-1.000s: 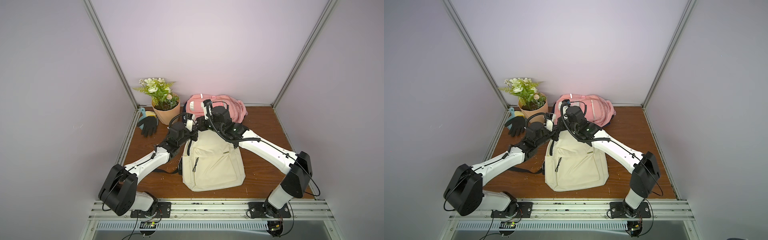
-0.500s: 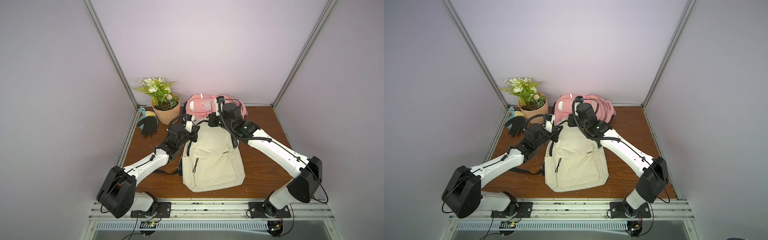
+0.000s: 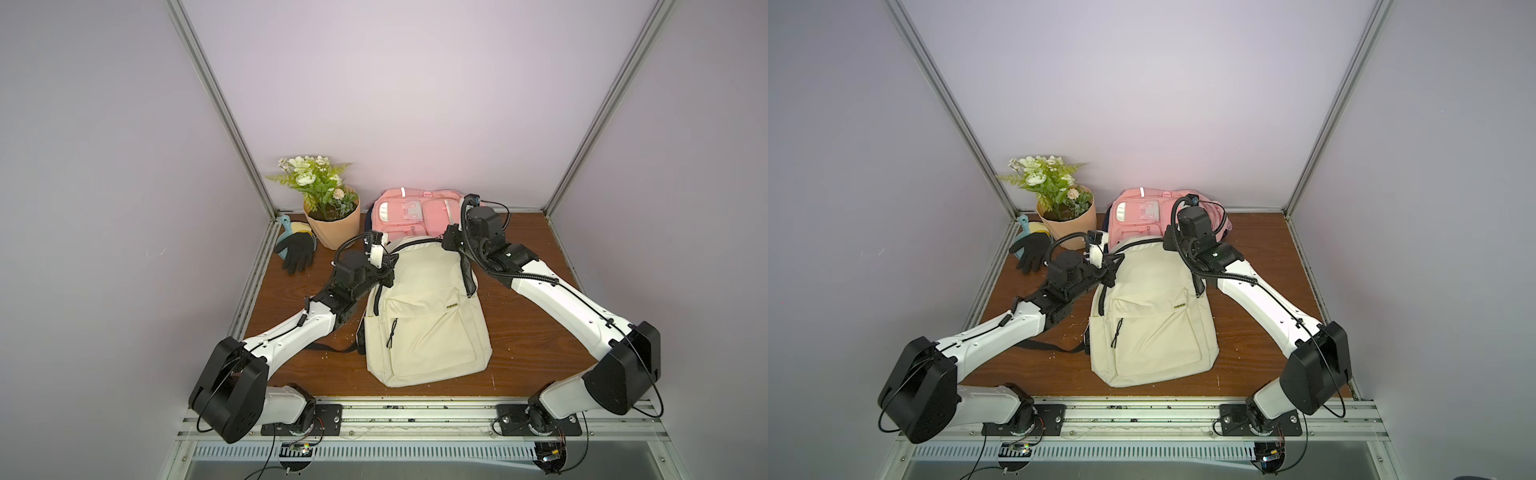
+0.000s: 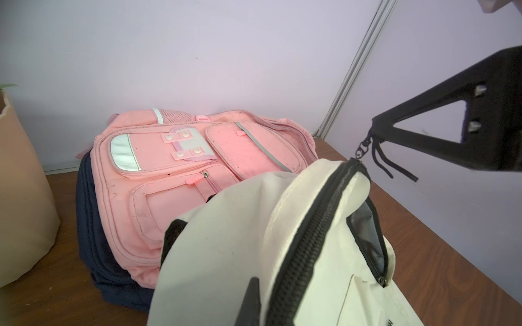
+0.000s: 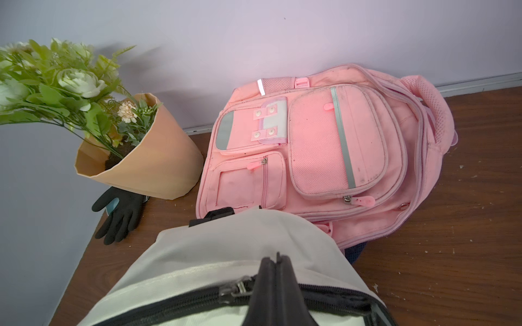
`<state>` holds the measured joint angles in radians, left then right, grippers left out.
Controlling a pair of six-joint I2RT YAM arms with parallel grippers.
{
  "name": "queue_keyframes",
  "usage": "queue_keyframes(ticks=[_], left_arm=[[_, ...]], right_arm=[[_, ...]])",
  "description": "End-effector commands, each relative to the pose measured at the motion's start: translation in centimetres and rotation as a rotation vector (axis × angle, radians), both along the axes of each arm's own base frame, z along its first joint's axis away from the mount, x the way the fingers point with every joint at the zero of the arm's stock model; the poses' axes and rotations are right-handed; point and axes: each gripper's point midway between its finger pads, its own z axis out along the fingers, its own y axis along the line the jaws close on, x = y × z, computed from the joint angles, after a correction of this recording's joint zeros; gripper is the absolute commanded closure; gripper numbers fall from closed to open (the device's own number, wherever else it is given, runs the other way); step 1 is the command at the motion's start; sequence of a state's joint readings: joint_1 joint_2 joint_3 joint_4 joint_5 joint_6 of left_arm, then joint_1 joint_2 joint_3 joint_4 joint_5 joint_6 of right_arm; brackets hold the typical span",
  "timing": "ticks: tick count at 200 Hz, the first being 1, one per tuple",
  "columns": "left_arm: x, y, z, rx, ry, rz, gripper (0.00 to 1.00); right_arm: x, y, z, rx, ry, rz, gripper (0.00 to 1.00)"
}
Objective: Zip up the backpack
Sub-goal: Zip the zipper on the backpack.
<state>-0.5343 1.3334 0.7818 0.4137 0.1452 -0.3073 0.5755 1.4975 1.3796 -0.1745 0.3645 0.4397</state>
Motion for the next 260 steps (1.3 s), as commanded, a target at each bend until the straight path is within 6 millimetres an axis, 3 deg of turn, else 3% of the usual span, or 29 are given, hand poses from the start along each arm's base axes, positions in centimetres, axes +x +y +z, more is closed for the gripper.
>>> queue_keyframes(ticks=[1,18,59,91,113,124,141,173,197,239,260], left_arm=[[0.7,2.2,1.4,-0.024,-0.03,0.096,1.0],[1.1,3.3,1.5,-0.045,-0.023,0.136,1.0],[2.5,8.2,0.9,-0.099,0.015,0.304,1.0],[2.4,9.2,0.2,-0.093,0.028,0.338,1.0],[2.4,9.3,-0.5,-0.079,0.051,0.346,0.99],[2.6,9.5,-1.1,-0.061,0.085,0.365,0.89],[3.0,9.9,-1.1,-0.041,0.138,0.402,0.62],[3.1,10.5,1.3,-0.034,0.241,0.542,0.25],[2.9,7.7,2.0,-0.089,0.333,0.512,0.16],[3.4,-1.9,-0.9,-0.222,0.522,0.306,0.12],[3.9,-5.2,-1.9,-0.271,0.579,0.251,0.09]], right_arm=[[0.4,-3.4,3.7,0.02,-0.096,-0.135,1.0],[0.0,-3.9,2.1,0.015,-0.068,-0.144,1.0],[-0.7,-6.0,-1.6,-0.001,-0.006,-0.193,1.0],[-0.6,-4.4,-4.4,0.027,0.052,-0.119,1.0],[-0.5,-3.1,-4.5,0.048,0.048,-0.062,1.0],[-0.6,-2.0,-3.4,0.063,0.022,-0.014,1.0],[-0.8,0.0,-1.8,0.082,-0.015,0.068,1.0],[-1.9,3.6,-0.3,0.076,-0.062,0.173,1.0],[-2.3,4.2,-0.6,0.075,-0.062,0.177,1.0],[-3.3,3.9,-1.5,0.092,-0.068,0.177,1.0],[-3.9,3.4,-2.0,0.092,-0.069,0.162,1.0]])
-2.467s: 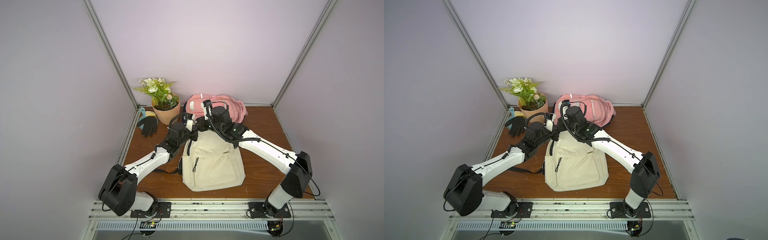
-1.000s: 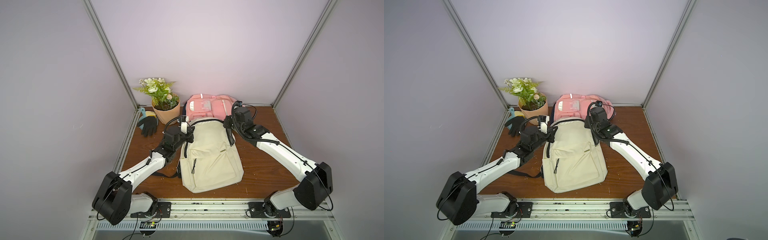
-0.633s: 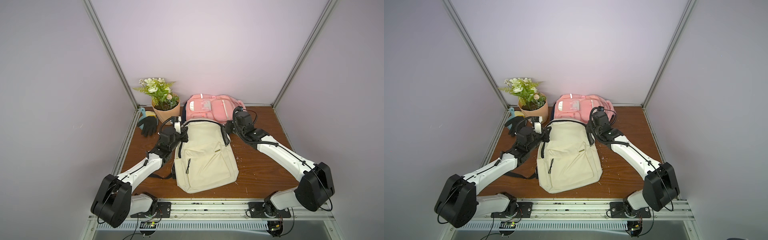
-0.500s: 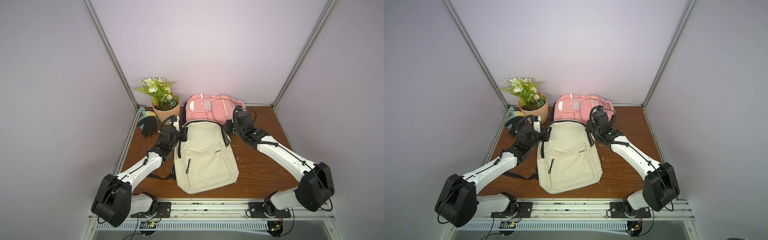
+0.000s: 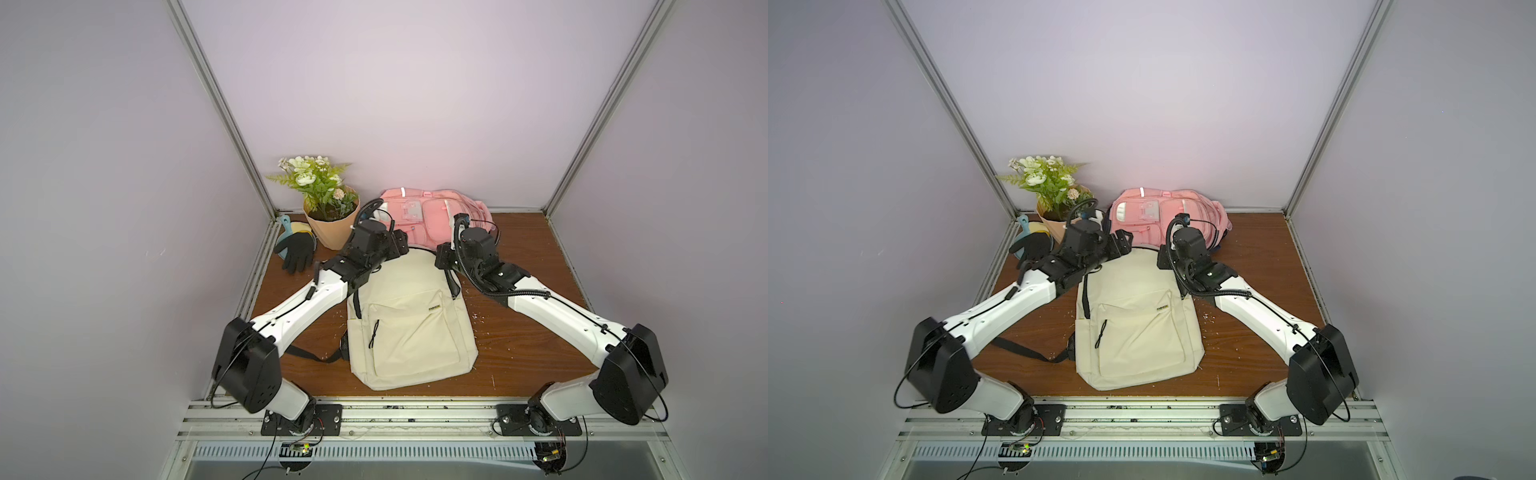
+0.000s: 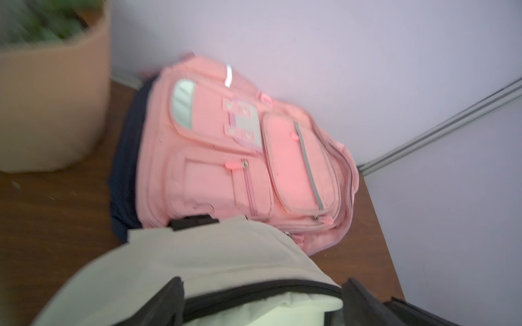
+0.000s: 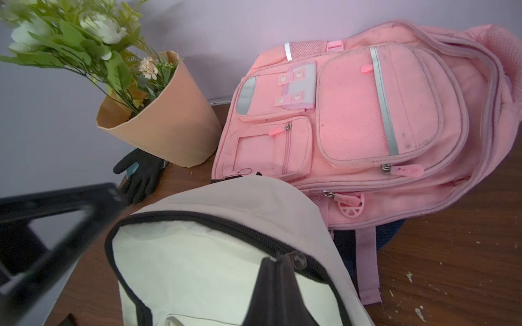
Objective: Zip up the backpack
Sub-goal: Zip the zipper on the backpack.
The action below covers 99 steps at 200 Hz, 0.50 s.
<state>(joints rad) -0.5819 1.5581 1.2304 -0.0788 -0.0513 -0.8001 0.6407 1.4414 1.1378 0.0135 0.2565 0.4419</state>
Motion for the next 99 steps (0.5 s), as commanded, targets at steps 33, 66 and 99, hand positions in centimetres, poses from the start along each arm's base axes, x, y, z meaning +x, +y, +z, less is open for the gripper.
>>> queue_keyframes(ticks=[33,66,99], left_arm=[[0.2,-6.4,-3.7,-0.183,0.178,-0.089,0.08],[0.3,-7.5,-5.2,-0.16,0.229,-0.087,0.09],[0.2,-7.3,-5.4,-0.089,0.206,-0.064,0.23]], right_arm=[[-1.2,-0.9,2.0,0.049,-0.077,-0.015,1.0],[-1.7,-1.0,0.9,0.054,-0.068,-0.006,1.0],[-1.9,-1.4,0.2,0.036,-0.065,-0.014,1.0]])
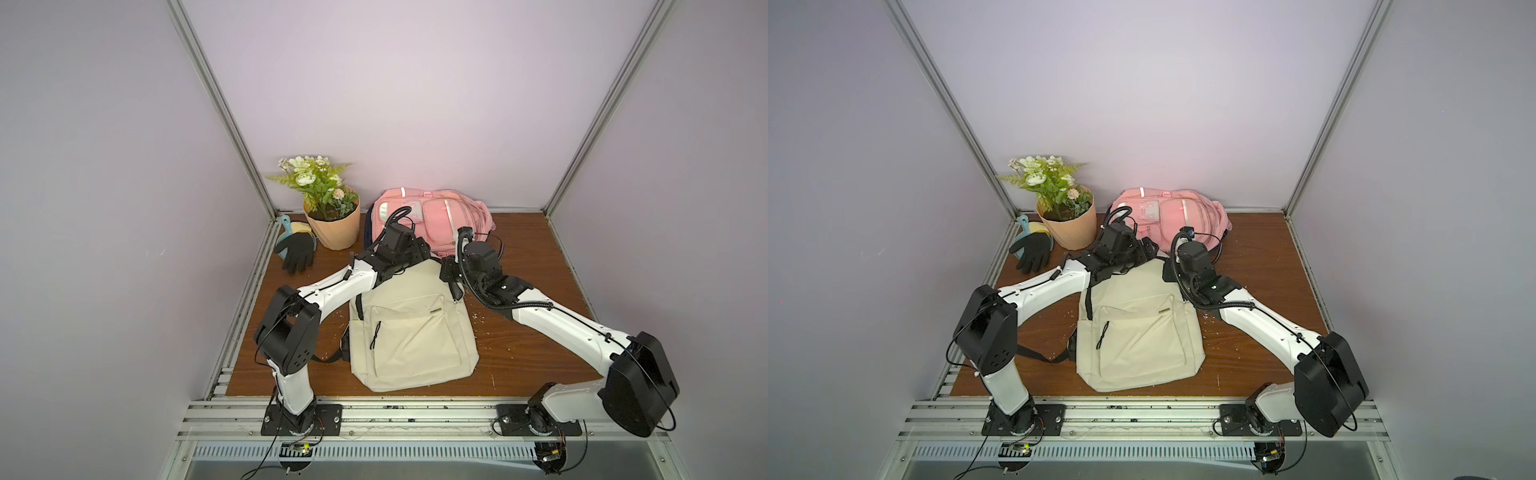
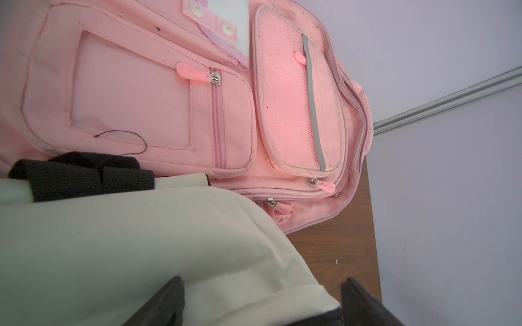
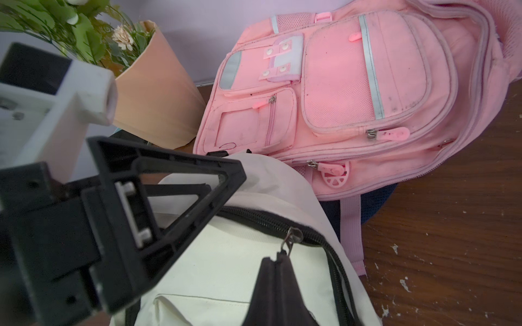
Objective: Zip up the backpack
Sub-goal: Zip the zipper on the backpack.
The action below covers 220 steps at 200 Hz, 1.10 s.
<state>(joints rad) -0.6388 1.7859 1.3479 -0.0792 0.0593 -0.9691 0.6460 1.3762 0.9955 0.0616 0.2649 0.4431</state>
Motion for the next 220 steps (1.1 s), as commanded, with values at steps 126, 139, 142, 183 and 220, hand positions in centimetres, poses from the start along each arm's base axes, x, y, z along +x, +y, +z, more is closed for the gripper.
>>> queue_keyframes(ticks=[126,139,142,183,220], left_arm=[[-3.2,-1.3,5.0,0.475,-0.733,-0.556,0.17],[-3.4,-2.0,4.3,0.496,-0.754,-0.622,0.16],[-3.3,-2.0,4.1,0.505,-0.753,-0.63,0.16],[-2.5,-3.3,1.1,0.632,-0.729,-0.795,0.29],[-1.5,-3.8,-0.6,0.685,-0.712,-0.841,0.54]], right_arm=[[0.1,-0.5,4.0,0.063,-0.093,-0.024,1.0],[0.1,-0.6,4.0,0.064,-0.092,-0.026,1.0],[0.1,-0.6,4.1,0.065,-0.094,-0.026,1.0],[0.0,-0.4,4.2,0.073,-0.093,-0.018,1.0],[0.1,-0.4,4.0,0.075,-0.087,-0.018,1.0]])
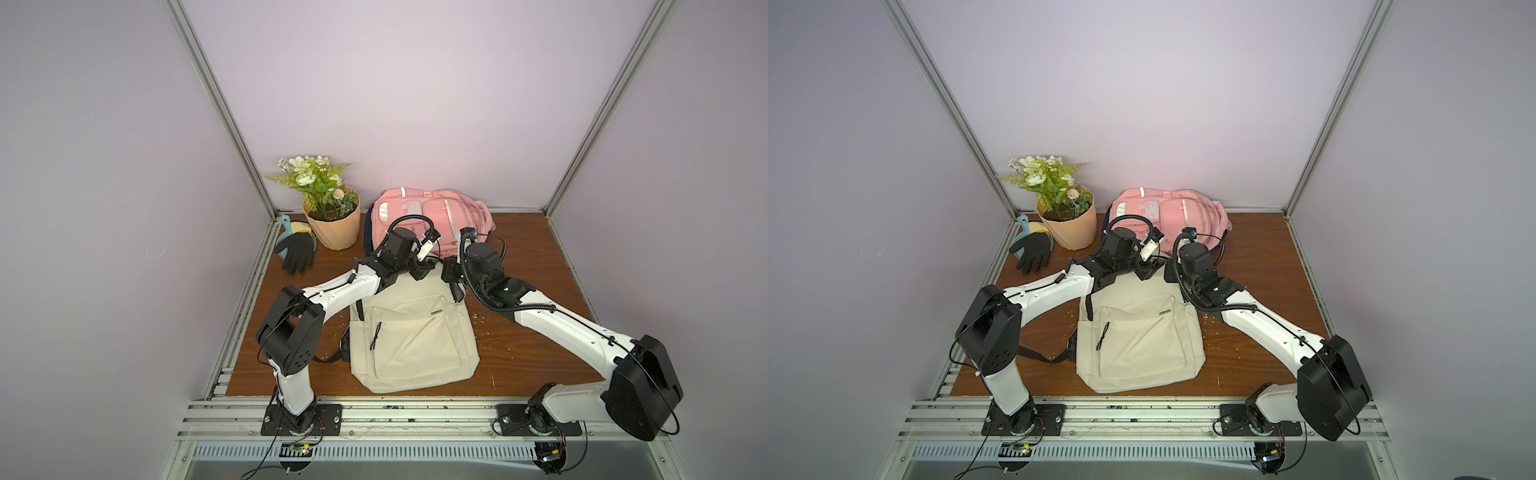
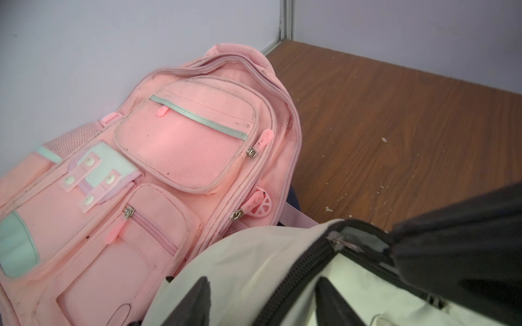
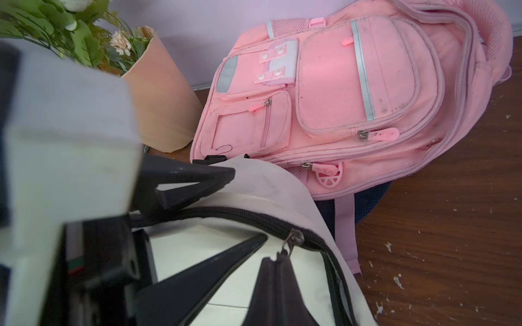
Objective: Zip up the backpack
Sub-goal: Zip the zipper on the backpack.
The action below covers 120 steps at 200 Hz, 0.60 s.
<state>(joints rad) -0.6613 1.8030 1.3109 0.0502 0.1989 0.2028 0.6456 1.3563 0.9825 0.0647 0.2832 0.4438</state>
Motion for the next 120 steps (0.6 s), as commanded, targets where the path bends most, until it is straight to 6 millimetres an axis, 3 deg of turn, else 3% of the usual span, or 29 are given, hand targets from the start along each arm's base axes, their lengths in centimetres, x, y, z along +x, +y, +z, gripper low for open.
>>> queue_keyframes(ticks=[1,32,48,85,120], left_arm=[[-0.1,-0.5,-0.9,0.076,-0.019,-0.074,0.55],[0.1,-0.5,-1.5,0.082,-0.016,-0.08,0.81],[0.4,-0.1,-1.1,0.058,-0.029,-0.059,0.86],[1.8,2.5,2.0,-0.071,-0.06,0.018,0.94],[3.1,3.8,3.6,-0.09,-0.086,0.085,1.0]], right_arm=[[0.2,0.2,3.6,0.073,-0.075,0.001,1.0],[0.3,-0.9,2.7,0.046,-0.055,-0.054,1.0],[0.2,-2.0,1.8,0.024,-0.038,-0.105,1.0],[-0.5,-4.2,-1.9,0.005,0.042,-0.168,1.0],[-2.1,-3.9,-5.8,0.03,0.137,-0.128,1.0]])
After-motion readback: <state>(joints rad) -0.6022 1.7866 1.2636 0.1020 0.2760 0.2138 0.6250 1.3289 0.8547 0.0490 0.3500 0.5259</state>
